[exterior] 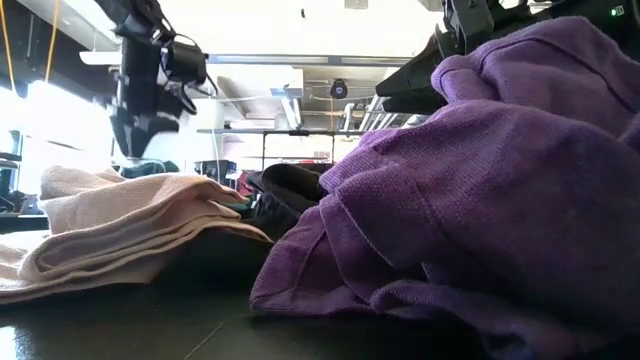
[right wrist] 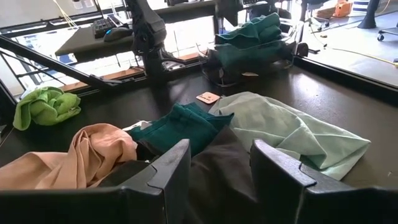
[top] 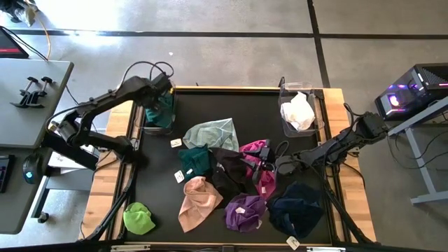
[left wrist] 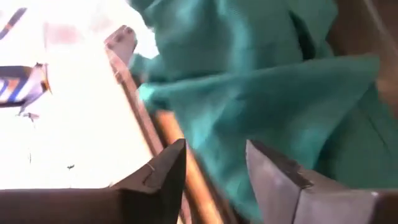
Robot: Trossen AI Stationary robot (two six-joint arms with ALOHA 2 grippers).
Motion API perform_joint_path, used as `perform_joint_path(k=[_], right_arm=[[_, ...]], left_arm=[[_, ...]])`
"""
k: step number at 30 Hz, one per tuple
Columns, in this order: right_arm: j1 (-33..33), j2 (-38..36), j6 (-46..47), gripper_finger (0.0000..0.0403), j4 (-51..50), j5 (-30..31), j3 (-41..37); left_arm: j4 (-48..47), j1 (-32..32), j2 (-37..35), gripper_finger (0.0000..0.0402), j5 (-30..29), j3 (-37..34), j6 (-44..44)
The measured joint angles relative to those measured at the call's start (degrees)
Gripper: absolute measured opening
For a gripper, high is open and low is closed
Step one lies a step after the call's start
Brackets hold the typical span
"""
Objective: Sort towels by color in basket
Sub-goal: Put the left dark green microfiber cloth into the left transparent bin
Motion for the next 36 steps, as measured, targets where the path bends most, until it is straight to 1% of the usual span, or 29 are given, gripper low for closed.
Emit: perform_joint_path(k=[3, 5, 7, 11, 16, 21, 25, 28, 31, 36], right_arm=[[0.0, 0.0, 0.0, 0.0158, 0.0, 0.0, 0.0], [0.0, 0.0, 0.0, 0.0158, 0.0, 0.0, 0.0], [0.0, 0.0, 0.0, 0.0158, 0.0, 0.0, 0.0], [0.0, 0.0, 0.2, 0.0158, 0.0, 0.0, 0.0], [0.0, 0.0, 1.5, 0.0158, -1.0, 0.0, 0.0], [0.0, 0.0, 1.6, 0.0158, -1.2, 0.0, 0.0], [0.0, 0.0, 1.7, 0.0158, -1.2, 0.0, 0.0], [0.0, 0.0, 1.7, 0.0158, -1.2, 0.0, 0.0], [0.0, 0.0, 1.6, 0.0158, -1.2, 0.0, 0.0], [0.0, 0.0, 1.7, 0.0158, -1.2, 0.4, 0.0]], left_arm=[[-3.2, -0.6, -0.1, 0.0171, -1.8, 5.3, -2.2], [-2.2, -0.9, -0.2, 0.0173, -3.2, 7.0, -1.5], [1.3, -0.5, -0.1, 0.0172, -3.2, 7.2, 0.3], [9.1, 2.2, 1.5, 0.0159, -3.2, 4.7, 2.2], [18.8, 6.0, 5.7, 0.0135, -2.7, -0.9, 2.8], [22.7, 7.3, 12.5, 0.0119, 0.0, -4.1, 2.9], [23.7, 7.5, 17.7, 0.0114, 2.3, -4.9, 4.2], [23.6, 7.4, 20.5, 0.0112, 2.1, -5.1, 4.9], [24.1, 7.4, 20.6, 0.0111, 2.0, -4.8, 5.9], [17.7, 7.4, 19.0, 0.0111, 2.0, -1.7, 7.7]])
